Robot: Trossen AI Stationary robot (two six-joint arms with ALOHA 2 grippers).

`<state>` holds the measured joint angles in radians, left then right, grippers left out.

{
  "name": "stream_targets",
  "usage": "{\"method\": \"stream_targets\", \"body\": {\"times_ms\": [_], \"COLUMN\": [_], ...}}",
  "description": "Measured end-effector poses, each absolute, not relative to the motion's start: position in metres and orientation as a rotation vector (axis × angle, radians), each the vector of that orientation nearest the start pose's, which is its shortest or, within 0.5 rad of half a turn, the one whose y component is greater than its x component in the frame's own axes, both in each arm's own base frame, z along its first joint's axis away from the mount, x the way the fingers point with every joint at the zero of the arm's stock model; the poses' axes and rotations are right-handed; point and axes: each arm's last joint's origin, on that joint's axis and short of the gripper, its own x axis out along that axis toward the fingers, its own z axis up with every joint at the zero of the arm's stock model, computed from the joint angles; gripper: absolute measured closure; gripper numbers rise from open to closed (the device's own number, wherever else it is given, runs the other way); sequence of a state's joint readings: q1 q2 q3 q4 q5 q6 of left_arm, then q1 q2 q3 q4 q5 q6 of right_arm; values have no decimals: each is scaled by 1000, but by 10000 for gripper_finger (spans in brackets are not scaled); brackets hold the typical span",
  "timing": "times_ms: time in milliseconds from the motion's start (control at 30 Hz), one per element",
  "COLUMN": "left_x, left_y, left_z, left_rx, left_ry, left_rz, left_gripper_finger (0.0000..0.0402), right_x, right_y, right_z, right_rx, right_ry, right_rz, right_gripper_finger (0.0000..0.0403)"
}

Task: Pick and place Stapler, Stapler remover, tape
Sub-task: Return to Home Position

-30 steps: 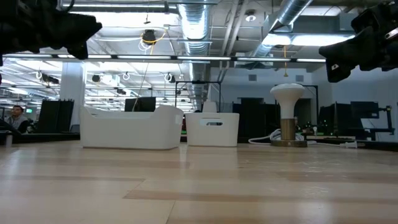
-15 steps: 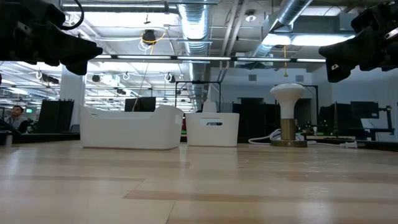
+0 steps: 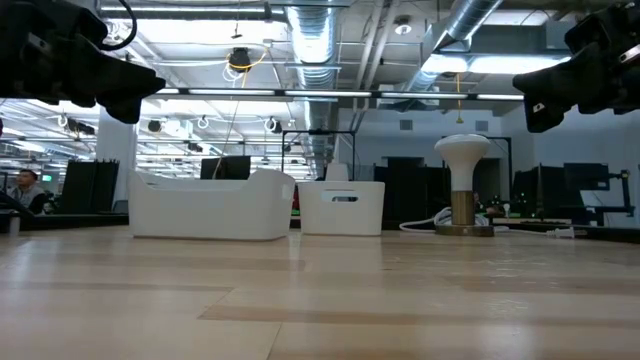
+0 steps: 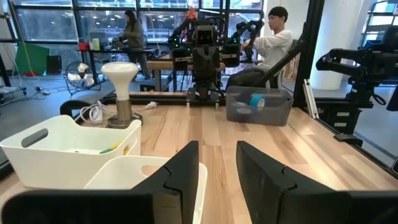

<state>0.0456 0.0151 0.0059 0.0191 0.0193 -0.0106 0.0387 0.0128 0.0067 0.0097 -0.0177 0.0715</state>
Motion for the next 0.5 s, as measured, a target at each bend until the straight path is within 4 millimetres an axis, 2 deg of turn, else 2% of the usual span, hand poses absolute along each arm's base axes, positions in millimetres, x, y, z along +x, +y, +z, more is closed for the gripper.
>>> {"method": "stream_targets", "body": {"times_ms": [500], "left_x": [98], "left_y": [4], "left_z": [167], "left_rx": [-12], "left_ry": [-16], "left_rz": [26], "left_gripper_finger": [302], "right_x": [98], "right_y": [4], "right_z": [166], "right_rx": [72], "right_ry": [-2], "right_rz": [57], "right_gripper_finger": [401]}}
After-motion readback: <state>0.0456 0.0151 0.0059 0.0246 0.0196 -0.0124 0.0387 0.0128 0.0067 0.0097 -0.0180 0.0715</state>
